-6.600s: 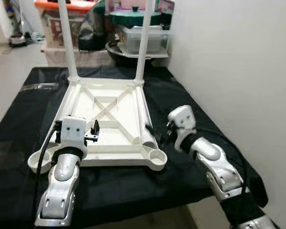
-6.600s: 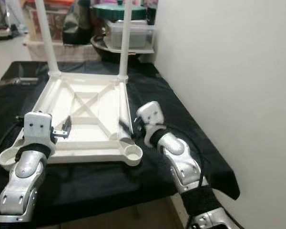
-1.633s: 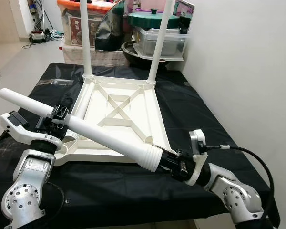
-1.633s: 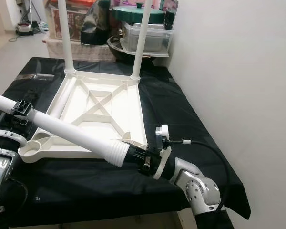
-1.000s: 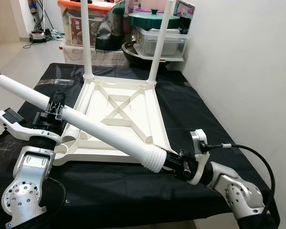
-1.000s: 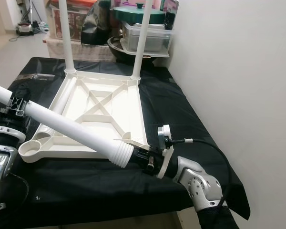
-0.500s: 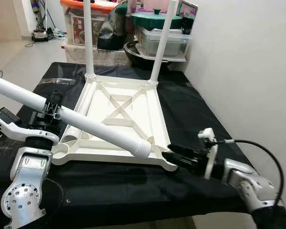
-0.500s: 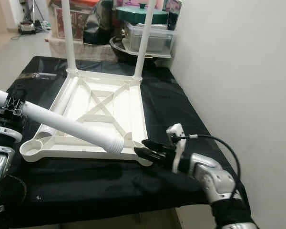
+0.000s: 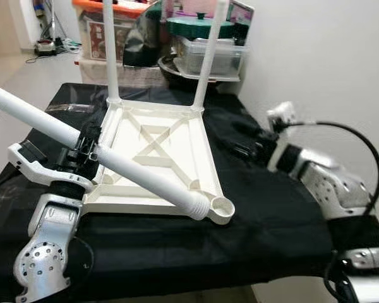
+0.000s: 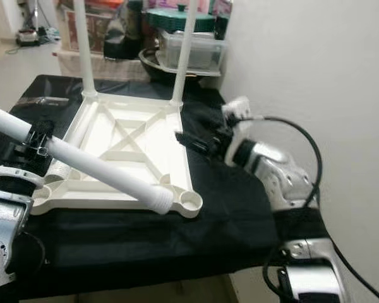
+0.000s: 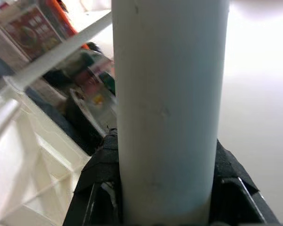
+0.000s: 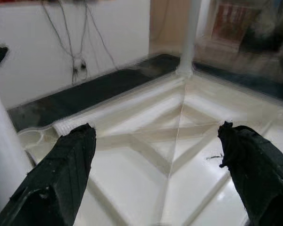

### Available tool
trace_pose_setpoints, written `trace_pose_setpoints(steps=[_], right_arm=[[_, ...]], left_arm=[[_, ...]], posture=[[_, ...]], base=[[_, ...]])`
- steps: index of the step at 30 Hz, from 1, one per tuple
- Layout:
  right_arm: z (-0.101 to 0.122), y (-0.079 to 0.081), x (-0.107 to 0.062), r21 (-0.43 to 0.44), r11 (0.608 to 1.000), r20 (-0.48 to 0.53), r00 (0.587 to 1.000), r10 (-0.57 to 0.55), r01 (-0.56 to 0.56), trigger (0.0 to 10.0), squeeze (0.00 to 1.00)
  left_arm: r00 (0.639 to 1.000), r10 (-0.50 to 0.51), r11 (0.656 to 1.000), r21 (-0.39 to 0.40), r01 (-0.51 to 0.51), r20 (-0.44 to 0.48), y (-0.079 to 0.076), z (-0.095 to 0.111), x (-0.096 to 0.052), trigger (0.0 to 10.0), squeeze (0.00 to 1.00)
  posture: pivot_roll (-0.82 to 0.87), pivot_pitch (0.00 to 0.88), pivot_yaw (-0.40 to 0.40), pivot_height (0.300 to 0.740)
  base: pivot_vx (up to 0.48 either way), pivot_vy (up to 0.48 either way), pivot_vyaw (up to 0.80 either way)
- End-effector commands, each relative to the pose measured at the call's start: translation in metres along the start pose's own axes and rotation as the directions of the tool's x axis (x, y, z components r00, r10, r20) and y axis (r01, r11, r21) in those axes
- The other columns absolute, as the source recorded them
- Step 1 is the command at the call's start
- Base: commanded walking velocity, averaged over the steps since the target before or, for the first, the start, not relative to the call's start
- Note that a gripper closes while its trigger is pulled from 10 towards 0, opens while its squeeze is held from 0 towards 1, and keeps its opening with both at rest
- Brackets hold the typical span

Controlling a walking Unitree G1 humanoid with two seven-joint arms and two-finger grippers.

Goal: Building children table

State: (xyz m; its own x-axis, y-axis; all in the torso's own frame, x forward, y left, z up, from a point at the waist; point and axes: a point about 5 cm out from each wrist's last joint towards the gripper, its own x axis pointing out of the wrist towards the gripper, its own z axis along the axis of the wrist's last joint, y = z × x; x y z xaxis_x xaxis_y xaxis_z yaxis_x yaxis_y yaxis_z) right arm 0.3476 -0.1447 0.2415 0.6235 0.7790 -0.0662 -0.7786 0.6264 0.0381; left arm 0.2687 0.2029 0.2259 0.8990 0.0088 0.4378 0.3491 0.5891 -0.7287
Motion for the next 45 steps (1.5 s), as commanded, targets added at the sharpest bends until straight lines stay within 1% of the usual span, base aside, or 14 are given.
trace_pose_setpoints(steps=[1,2,4,5,6,8,9,13,17,22,26,28,31,45], right_arm=[[-0.001,0.015,0.011,0.0,0.998,-0.056,0.996,0.066,-0.066,10.0,0.0],[-0.001,0.025,0.016,0.006,0.992,-0.075,0.99,0.123,-0.123,10.0,0.0],[-0.001,0.025,0.016,0.006,0.992,-0.075,0.99,0.123,-0.123,10.0,0.0],[-0.008,0.036,0.02,-0.009,0.981,-0.124,0.973,0.194,-0.196,10.0,0.0],[-0.008,0.036,0.02,-0.009,0.981,-0.124,0.973,0.194,-0.196,10.0,0.0],[-0.026,0.053,0.022,-0.02,0.946,-0.244,0.919,0.309,-0.323,10.0,0.0],[-0.026,0.053,0.022,-0.02,0.946,-0.244,0.919,0.309,-0.323,10.0,0.0],[-0.03,0.069,0.025,0.009,0.908,-0.307,0.863,0.401,-0.419,10.0,0.0],[-0.032,0.074,0.029,-0.021,0.897,-0.346,0.845,0.408,-0.442,10.0,0.0],[-0.04,0.076,0.039,-0.057,0.906,-0.388,0.846,0.366,-0.418,10.0,0.0],[-0.045,0.08,0.053,-0.078,0.912,-0.416,0.845,0.336,-0.402,10.0,0.0],[-0.043,0.085,0.066,-0.108,0.907,-0.438,0.839,0.323,-0.406,10.0,0.0],[-0.038,0.088,0.073,-0.132,0.898,-0.453,0.831,0.322,-0.419,10.0,0.0],[-0.04,0.099,0.085,-0.162,0.879,-0.492,0.809,0.322,-0.449,10.0,0.0]], left_arm=[[1.0,-0.026,1.0,0.016,0.026,-0.017,-0.006,-0.005,0.0,0.0,0.0],[0.999,-0.03,0.999,0.023,0.03,-0.022,-0.007,-0.006,0.0,0.0,0.0],[0.999,-0.03,0.999,0.023,0.03,-0.022,-0.007,-0.006,0.0,0.0,0.0],[0.999,-0.04,0.999,0.03,0.041,-0.028,-0.009,-0.007,0.0,0.0,0.0],[0.999,-0.04,0.999,0.03,0.041,-0.028,-0.009,-0.007,0.0,0.0,0.0],[0.997,-0.066,0.997,0.044,0.068,-0.045,-0.013,-0.01,0.0,0.0,0.0],[0.997,-0.066,0.997,0.044,0.068,-0.045,-0.013,-0.01,0.0,0.0,0.0],[0.994,-0.084,0.994,0.057,0.088,-0.064,-0.016,-0.015,-0.002,0.0,0.0],[0.993,-0.092,0.994,0.055,0.096,-0.068,-0.018,-0.017,-0.002,0.0,0.0],[0.992,-0.099,0.993,0.056,0.103,-0.074,-0.019,-0.018,-0.002,0.0,0.0],[0.991,-0.105,0.992,0.06,0.11,-0.08,-0.02,-0.02,-0.002,0.0,0.0],[0.99,-0.11,0.991,0.061,0.116,-0.091,-0.02,-0.022,-0.002,0.0,0.0],[0.988,-0.115,0.991,0.062,0.121,-0.103,-0.021,-0.024,-0.001,0.0,0.0],[0.987,-0.113,0.99,0.069,0.121,-0.112,-0.02,-0.028,-0.001,0.0,0.0]], posture=[[0.07,0.0,-0.135,0.74],[0.07,0.0,-0.136,0.74],[0.07,0.0,-0.136,0.74],[0.08,0.0,-0.138,0.74],[0.08,0.0,-0.138,0.74],[0.08,0.0,-0.143,0.74],[0.08,0.0,-0.143,0.74],[0.08,0.0,-0.141,0.74],[0.07,0.0,-0.142,0.74],[0.08,0.0,-0.144,0.74],[0.08,0.0,-0.146,0.74],[0.08,0.0,-0.143,0.74],[0.08,0.0,-0.143,0.74],[0.09,0.0,-0.159,0.74]], base=[[0.0,0.0,0.0],[0.0,0.0,0.0],[0.0,0.0,0.0],[0.0,0.0,0.0],[0.0,0.0,0.0],[0.0,0.0,0.0],[0.0,0.0,0.0],[0.0,0.0,0.0],[0.0,0.0,0.0],[0.0,0.0,0.0],[0.0,0.0,0.0],[0.0,0.0,0.0],[0.0,0.0,0.0],[0.0,0.0,0.0]])
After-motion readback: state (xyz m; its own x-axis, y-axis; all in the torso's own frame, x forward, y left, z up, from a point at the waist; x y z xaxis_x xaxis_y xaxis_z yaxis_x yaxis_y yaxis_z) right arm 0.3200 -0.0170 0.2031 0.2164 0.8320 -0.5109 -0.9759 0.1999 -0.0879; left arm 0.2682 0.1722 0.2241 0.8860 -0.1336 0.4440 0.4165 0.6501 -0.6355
